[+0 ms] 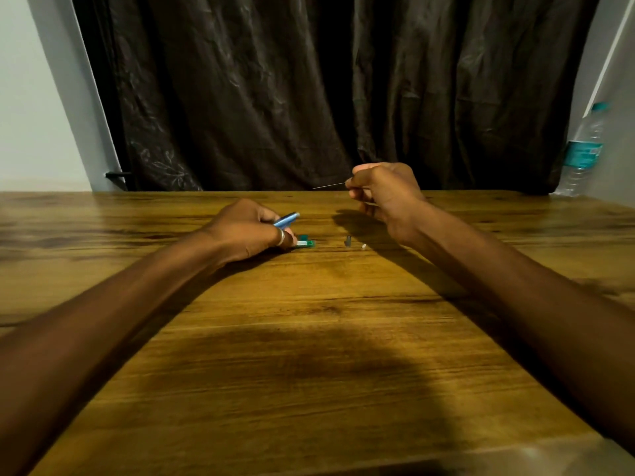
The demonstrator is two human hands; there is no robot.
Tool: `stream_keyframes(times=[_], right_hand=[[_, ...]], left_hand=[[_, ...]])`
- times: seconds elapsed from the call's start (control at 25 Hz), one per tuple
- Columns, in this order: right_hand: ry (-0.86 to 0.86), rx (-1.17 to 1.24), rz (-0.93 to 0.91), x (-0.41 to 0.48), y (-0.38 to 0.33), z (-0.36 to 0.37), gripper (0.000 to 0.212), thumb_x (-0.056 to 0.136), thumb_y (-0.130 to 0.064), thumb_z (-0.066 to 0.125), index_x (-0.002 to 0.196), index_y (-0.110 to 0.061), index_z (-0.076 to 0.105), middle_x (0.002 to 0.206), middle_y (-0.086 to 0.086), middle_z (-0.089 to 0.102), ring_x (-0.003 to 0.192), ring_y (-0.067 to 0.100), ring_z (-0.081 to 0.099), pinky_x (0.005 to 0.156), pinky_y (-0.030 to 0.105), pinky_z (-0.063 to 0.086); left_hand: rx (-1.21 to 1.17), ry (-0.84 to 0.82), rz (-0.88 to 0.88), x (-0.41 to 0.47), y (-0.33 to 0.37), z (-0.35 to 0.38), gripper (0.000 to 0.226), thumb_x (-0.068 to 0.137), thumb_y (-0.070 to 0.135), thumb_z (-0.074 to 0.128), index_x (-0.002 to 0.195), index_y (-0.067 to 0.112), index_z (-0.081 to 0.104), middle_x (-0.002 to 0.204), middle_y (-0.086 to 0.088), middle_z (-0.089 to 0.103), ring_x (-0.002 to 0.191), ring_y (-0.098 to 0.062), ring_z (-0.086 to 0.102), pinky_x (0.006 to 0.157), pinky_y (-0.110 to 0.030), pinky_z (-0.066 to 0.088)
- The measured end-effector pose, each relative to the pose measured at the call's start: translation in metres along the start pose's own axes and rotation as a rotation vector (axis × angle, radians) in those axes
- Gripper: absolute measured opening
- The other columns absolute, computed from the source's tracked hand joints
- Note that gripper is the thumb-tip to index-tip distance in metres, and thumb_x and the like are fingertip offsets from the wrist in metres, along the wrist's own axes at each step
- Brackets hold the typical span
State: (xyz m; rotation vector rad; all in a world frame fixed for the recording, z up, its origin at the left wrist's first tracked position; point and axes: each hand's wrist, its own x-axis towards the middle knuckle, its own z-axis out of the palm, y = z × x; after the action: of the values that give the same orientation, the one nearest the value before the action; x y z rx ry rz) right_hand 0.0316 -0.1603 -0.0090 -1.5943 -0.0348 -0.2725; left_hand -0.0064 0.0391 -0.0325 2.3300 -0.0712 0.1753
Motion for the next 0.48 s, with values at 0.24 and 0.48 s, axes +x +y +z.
stream_keyframes(times=[0.24, 0.48], right_hand=[[-0.054, 0.014, 0.002, 0.001, 0.001, 0.0, 0.018, 0.086, 0.0, 0.066, 0.09, -0.017, 0.066, 0.083, 0.005, 0.069, 0.074, 0.012, 0.064, 0.06, 0.024, 0.048], [-0.066, -0.007, -0.011, -0.001, 0.0, -0.001, 0.019, 0.088, -0.001, 0.065, 0.096, -0.018, 0.064, 0.094, 0.009, 0.071, 0.078, 0.013, 0.065, 0.062, 0.025, 0.048]], left_hand=[[0.159, -0.036, 0.033, 0.006, -0.004, -0.003, 0.019, 0.076, 0.041, 0.081, 0.089, 0.027, 0.081, 0.086, 0.004, 0.075, 0.091, -0.015, 0.066, 0.084, -0.035, 0.053], [0.055, -0.076, 0.018, 0.003, 0.002, -0.013, 0.047, 0.086, 0.063, 0.062, 0.096, 0.02, 0.079, 0.089, 0.0, 0.074, 0.087, -0.014, 0.064, 0.079, -0.03, 0.046]])
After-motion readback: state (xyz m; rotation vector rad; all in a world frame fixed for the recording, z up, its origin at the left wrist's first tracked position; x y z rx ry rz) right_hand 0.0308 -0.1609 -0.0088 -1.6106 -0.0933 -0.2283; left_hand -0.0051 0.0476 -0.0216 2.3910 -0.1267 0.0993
